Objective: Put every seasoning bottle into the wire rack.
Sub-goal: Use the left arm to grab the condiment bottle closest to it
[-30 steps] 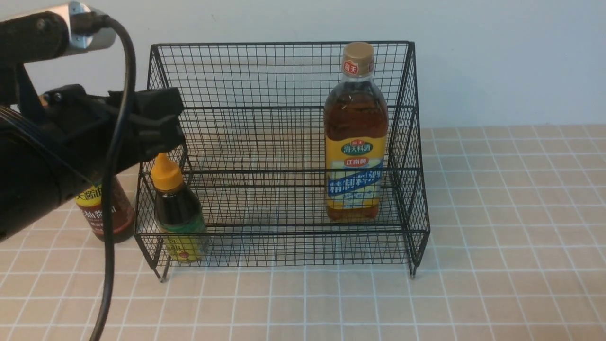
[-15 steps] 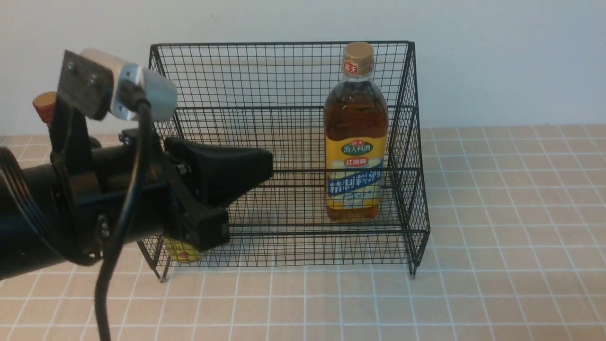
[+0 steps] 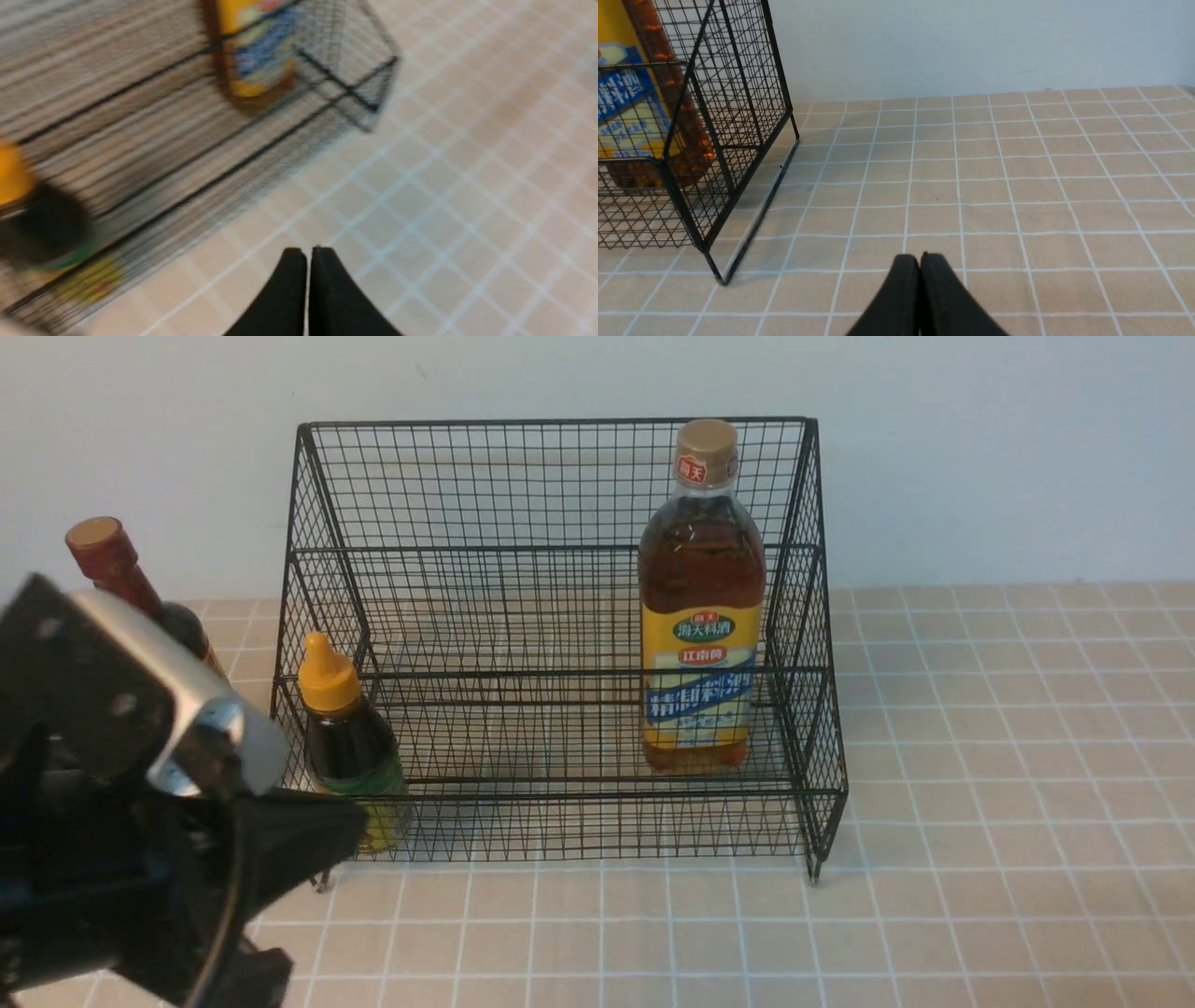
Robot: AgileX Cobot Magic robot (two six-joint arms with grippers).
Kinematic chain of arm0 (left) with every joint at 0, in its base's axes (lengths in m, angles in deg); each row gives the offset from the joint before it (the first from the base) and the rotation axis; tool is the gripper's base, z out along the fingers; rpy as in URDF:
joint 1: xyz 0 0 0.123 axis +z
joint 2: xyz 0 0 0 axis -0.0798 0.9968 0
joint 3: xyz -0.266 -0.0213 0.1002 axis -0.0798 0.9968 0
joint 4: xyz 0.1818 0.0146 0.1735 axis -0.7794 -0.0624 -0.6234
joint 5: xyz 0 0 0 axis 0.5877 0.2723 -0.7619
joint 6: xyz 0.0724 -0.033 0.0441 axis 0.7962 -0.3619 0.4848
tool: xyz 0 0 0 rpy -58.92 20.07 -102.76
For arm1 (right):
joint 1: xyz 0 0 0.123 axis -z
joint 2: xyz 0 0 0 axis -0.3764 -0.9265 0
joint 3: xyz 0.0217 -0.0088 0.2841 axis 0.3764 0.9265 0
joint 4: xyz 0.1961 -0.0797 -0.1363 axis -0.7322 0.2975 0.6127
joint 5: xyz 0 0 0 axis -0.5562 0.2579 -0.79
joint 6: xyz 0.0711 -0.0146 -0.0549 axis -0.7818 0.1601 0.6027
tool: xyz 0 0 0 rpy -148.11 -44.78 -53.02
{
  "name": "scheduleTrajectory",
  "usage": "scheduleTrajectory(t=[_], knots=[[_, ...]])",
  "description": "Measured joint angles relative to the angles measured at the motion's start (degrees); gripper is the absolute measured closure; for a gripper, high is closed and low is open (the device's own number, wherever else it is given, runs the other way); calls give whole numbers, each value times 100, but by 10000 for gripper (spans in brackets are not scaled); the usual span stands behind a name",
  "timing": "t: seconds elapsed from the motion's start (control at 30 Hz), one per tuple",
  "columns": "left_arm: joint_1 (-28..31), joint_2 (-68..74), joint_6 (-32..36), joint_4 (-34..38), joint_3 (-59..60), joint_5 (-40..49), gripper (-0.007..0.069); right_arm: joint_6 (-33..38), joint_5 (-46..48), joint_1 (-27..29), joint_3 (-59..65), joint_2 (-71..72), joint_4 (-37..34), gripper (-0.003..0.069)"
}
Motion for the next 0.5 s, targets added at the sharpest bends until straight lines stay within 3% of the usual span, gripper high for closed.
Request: scheduleTrajectory(t=[0.13, 0.23, 0.3, 0.5], knots=[[0, -474, -2062, -2347, 0, 21, 631, 0, 0, 0, 0, 0, 0, 673], [6, -577, -3036, -3631, 0, -147, 629, 0, 0, 0, 0, 0, 0, 673], [40, -577, -3230, -3926, 0, -367, 628, 0, 0, 0, 0, 0, 0, 673], [666, -171, -3543, -4369, 0, -2341, 627, 0, 0, 0, 0, 0, 0, 673]])
